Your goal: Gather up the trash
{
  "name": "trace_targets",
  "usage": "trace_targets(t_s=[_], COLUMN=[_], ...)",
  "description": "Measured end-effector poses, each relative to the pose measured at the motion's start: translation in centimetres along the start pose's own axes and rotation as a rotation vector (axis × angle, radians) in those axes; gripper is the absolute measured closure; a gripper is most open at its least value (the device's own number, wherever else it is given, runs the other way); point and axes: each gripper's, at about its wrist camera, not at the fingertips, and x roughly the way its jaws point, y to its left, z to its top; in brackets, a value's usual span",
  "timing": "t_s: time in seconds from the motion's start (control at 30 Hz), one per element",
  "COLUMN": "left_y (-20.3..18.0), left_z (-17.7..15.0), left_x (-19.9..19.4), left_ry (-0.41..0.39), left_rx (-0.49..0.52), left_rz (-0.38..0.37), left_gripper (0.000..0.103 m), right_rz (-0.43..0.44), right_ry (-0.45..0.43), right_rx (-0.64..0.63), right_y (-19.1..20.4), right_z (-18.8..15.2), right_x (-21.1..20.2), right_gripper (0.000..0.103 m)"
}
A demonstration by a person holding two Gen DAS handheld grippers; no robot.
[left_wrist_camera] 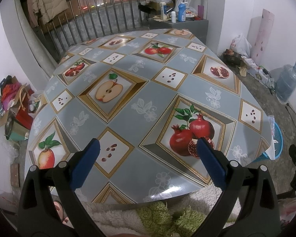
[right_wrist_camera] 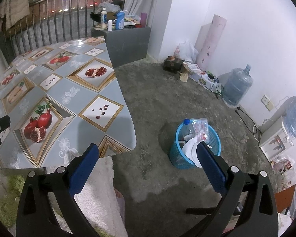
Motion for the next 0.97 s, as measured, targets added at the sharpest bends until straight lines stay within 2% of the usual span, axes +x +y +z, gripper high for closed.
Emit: trace_targets(t_s=[0.97], left_y=[0.50], left_z=[0.15], left_x=[-0.07], left_ry=[0.003], left_rx=[-0.006], left_rz=[-0.001], left_gripper=[0.009], right_rz=[-0.001], right_ry=[0.000], right_rx=[0.002], right_y=[0.21], right_z=[-0.02], right_x=[-0.03], right_gripper=[0.007])
